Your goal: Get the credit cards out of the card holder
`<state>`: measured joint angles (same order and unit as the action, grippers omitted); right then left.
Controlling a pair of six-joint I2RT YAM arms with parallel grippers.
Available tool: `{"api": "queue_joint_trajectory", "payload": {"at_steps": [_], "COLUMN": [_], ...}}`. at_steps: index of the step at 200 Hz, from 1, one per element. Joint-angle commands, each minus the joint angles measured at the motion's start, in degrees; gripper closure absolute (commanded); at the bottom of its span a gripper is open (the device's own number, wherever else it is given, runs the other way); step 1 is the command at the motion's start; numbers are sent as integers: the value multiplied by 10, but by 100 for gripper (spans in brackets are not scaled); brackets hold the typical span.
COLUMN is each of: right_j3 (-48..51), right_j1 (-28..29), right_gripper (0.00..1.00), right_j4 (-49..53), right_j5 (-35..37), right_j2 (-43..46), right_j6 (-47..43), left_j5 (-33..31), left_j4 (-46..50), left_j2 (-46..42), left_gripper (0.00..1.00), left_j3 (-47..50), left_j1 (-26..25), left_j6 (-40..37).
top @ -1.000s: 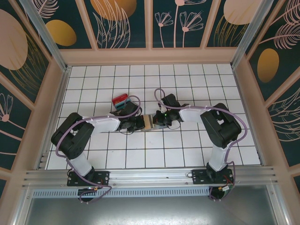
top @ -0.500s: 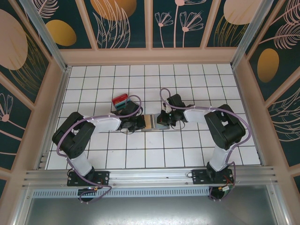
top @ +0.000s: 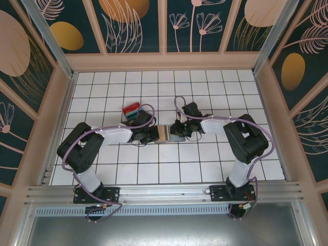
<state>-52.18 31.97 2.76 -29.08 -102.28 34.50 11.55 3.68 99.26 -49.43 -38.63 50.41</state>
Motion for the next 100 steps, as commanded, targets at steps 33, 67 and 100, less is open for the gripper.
{"api": "queue_joint_trajectory", "payload": {"at_steps": [33,67,100], "right_j3": [-25,-25,-28], "right_j1": [11,13,15], "right_gripper": [86,86,86], "right_j4": [-12,-13,-14], "right_j5": [-16,-16,-18], "right_j2": [-20,-34,-44], "right_j6": [-2,-1,-1], "left_j5": [-10,-7,-5], "left_j4": [46,43,43], "left_j2": [13,14,15], "left_gripper": [100,100,100], "left_j3": [10,9,8], "left_j1": [-1,-1,-1], "left_j6": [-9,-9,-9]}}
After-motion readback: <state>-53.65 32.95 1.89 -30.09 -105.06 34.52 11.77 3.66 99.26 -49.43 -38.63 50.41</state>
